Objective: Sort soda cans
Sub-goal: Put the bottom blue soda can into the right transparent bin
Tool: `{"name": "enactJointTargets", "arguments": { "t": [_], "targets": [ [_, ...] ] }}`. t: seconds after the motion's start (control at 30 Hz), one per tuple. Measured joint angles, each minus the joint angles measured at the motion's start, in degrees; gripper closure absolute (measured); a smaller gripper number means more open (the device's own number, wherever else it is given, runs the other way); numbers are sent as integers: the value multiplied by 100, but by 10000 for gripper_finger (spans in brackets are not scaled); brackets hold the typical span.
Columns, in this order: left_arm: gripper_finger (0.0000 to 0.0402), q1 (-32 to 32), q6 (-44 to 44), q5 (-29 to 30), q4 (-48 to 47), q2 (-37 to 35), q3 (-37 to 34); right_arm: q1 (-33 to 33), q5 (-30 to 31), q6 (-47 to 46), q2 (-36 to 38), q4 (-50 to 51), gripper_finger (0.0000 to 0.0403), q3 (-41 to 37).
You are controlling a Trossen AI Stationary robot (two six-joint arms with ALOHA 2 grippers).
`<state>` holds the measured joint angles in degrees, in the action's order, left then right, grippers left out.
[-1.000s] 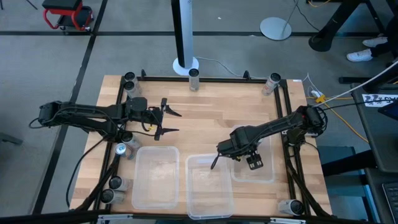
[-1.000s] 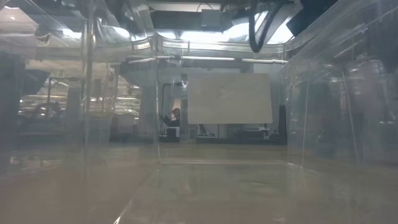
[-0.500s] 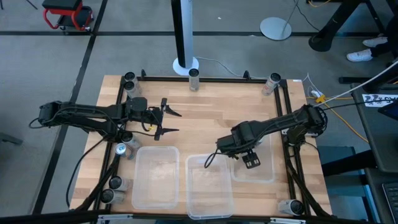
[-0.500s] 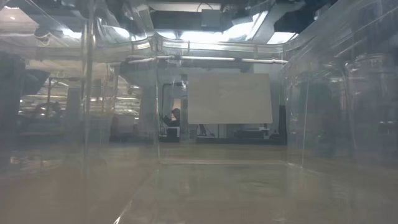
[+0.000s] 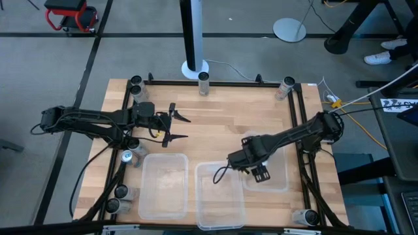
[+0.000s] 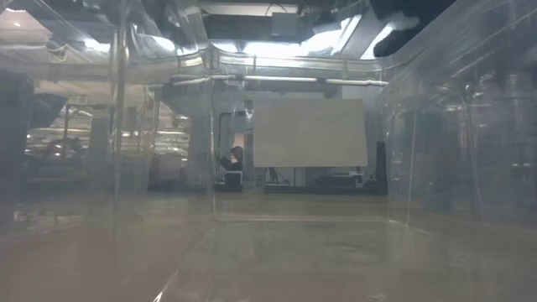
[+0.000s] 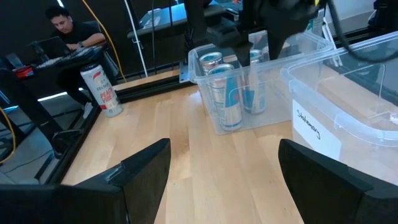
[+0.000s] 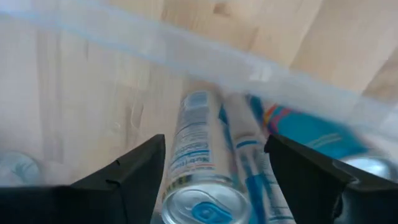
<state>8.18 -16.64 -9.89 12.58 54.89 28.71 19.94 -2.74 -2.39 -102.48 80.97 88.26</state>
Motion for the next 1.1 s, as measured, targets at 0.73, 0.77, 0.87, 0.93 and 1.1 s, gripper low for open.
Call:
{"name": "enactJointTargets", "arguments": {
  "t": [0.73,0.77,0.87,0.93,1.1],
  "targets": [
    [114,0,15,0,2,0,2,66,50,-54,-4,-635,267,-1018],
    [114,0,15,0,2,0,2,66,52,-55,-4,-622,267,-1026],
    [114,0,5,0,2,0,2,68,77,-56,-4,-637,267,-1029],
    [114,0,2,0,2,0,2,68,125,-32,-4,-660,267,-1031],
    [114,-2,13,0,0,0,2,68,143,-18,-4,-582,267,-1033]
  ]
}}
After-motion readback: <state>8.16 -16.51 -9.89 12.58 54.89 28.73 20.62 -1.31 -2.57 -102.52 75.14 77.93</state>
